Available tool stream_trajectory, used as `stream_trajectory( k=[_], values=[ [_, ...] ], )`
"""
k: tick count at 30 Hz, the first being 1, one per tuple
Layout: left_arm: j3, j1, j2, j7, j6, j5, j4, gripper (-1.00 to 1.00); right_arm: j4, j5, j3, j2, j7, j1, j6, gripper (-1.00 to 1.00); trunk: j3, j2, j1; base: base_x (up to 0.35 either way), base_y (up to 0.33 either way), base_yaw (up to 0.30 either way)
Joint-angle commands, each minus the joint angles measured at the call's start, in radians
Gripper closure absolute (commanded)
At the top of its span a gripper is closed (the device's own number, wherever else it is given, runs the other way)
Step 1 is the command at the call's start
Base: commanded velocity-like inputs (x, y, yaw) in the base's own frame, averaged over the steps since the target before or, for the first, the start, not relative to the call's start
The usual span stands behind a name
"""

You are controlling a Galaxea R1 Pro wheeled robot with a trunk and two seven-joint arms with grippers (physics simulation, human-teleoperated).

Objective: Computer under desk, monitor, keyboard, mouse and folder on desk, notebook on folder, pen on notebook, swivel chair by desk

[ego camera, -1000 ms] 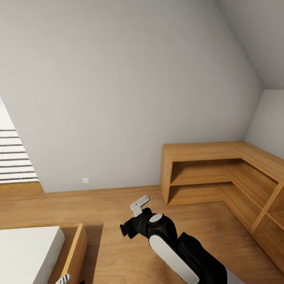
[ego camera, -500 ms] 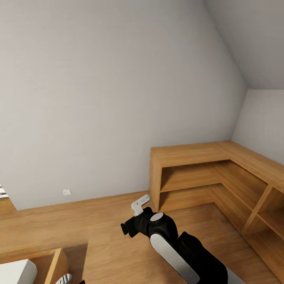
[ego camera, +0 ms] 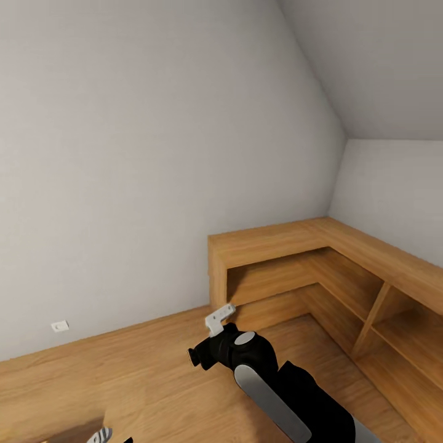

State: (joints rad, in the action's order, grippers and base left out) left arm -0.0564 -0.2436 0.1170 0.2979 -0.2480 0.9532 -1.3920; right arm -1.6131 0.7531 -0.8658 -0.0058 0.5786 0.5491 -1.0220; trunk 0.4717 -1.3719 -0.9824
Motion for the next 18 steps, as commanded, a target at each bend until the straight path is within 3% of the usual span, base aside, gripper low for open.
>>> stream_trajectory(
  k=[1,8,18],
  values=[
    [-0.001,0.000,0.001,0.007,-0.001,0.009,-0.002,-1.00,-0.001,0.009,-0.002,0.000,0.010,0.002,-0.001,-1.00,0.001,-0.001,0.000,0.037,0.000,-0.294],
    [0.000,0.000,0.001,0.005,-0.001,0.009,0.005,-1.00,-0.001,0.009,-0.001,0.000,0.010,0.002,-0.001,-1.00,0.001,-0.001,0.000,0.074,0.047,-0.295],
    [-0.002,0.002,-0.004,0.004,0.001,0.009,0.045,-1.00,-0.001,0.006,0.001,-0.013,0.017,0.002,0.001,-1.00,0.001,-0.001,0.000,0.239,0.175,-0.297]
  ],
)
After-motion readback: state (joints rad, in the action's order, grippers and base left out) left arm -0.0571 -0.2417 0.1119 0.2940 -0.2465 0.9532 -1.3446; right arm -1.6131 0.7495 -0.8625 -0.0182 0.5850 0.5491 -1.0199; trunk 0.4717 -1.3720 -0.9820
